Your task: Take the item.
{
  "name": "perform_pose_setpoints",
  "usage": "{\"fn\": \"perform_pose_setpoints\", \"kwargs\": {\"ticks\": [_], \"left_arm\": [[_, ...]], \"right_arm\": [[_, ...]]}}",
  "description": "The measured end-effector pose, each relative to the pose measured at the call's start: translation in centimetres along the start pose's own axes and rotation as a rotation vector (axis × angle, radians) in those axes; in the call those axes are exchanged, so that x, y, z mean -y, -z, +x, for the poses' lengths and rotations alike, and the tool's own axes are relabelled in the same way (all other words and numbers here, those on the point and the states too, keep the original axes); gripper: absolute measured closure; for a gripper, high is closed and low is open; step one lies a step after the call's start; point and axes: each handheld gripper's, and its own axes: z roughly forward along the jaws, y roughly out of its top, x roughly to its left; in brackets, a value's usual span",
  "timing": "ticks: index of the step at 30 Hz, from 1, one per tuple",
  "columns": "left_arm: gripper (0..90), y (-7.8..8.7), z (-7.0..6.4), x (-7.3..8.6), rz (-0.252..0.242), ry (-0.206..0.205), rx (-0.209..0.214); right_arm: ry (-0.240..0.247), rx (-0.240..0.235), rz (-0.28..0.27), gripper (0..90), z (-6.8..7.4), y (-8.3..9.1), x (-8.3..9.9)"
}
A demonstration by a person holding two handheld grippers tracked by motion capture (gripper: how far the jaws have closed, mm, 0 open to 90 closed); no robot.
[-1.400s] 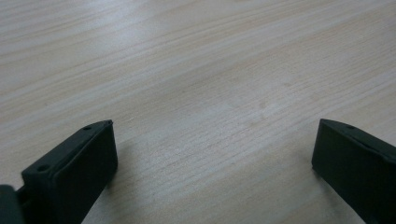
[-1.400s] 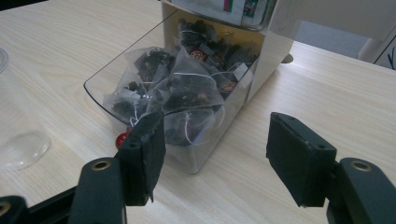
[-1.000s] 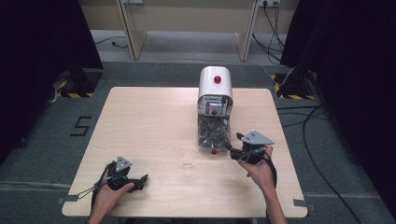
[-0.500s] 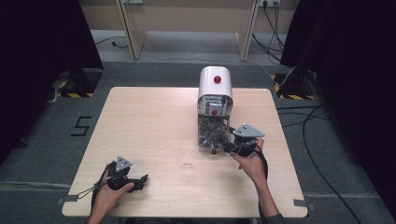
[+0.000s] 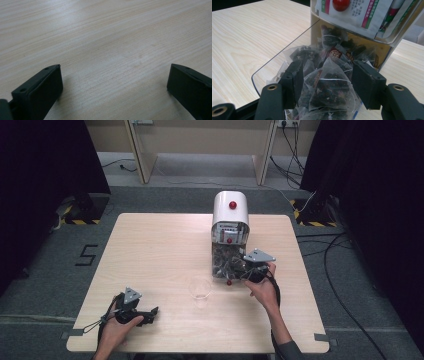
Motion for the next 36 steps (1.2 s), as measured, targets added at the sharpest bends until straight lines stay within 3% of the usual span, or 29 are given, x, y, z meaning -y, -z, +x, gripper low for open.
{"fn": "perform_pose_setpoints", "kwargs": {"ticks": [12, 17, 22, 36], "left_arm": [[0.0, 0.0, 0.0, 0.0, 0.000, 0.000, 0.000], [0.0, 0.0, 0.0, 0.0, 0.000, 0.000, 0.000], [0.0, 0.0, 0.0, 0.0, 0.000, 0.000, 0.000], [0.0, 0.0, 0.0, 0.0, 0.000, 0.000, 0.000]], "right_arm": [[0.016, -0.007, 0.025, 47.6, 0.0, -1.0, 0.4], [0.031, -0.008, 0.028, 65.0, -0.1, -1.2, 0.8], [0.041, 0.002, 0.012, 76.4, -0.2, -0.7, 0.7], [0.034, -0.003, -0.084, 78.1, -0.1, 1.1, -0.6]]}}
